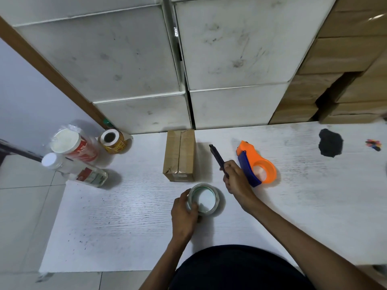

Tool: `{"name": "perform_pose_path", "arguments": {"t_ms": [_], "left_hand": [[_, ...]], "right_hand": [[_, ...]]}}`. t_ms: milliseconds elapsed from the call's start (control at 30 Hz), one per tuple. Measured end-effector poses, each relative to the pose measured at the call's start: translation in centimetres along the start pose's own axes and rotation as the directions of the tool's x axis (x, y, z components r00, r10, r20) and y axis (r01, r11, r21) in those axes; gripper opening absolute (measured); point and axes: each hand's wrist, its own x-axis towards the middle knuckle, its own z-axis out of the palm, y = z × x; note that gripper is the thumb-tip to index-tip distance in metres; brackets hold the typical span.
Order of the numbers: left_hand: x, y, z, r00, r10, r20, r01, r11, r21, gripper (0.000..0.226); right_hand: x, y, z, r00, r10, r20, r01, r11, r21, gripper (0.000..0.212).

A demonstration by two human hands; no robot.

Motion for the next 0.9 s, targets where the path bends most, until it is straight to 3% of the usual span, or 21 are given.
{"name": "perform_pose_path", "arguments": {"t_ms": [133, 267, 433, 633, 900], "left_hand": [[-0.4, 0.1, 0.2, 0.999, 0.032, -0.008, -0.032, 0.999, -0.001, 0.045], [-0.7, 0.7, 0.0, 0.999, 0.046, -0.027, -0.046, 0.999, 0.015, 0.059], [-0.6, 0.3, 0.1, 1.000, 0.013, -0.012, -0.013, 1.000, 0.001, 0.044], [-0.4, 0.0, 0.2, 1.000, 0.025, -0.016, -0.025, 1.000, -0.016, 0.047], [-0.3, 0.0, 0.2, 1.000, 0.014, -0.006, -0.014, 0.999, -0.043, 0.066]], "right_hand": [[-1.3, -0.7, 0.3, 0.999, 0.008, 0.033, -0.012, 0.990, 0.139, 0.026], [-2.9, -1.9, 0.7, 0.995, -0.077, 0.062, 0.066, 0.984, 0.166, 0.030], [-3.8, -3.4, 0.5, 0.982, -0.142, 0.124, 0.105, 0.957, 0.271, 0.030], [-4.3, -3.1, 0.1, 0.972, -0.233, 0.024, 0.231, 0.970, 0.074, 0.028], [-5.2, -3.9, -0.6, 0.971, -0.197, -0.137, 0.207, 0.977, 0.059, 0.057]]}}
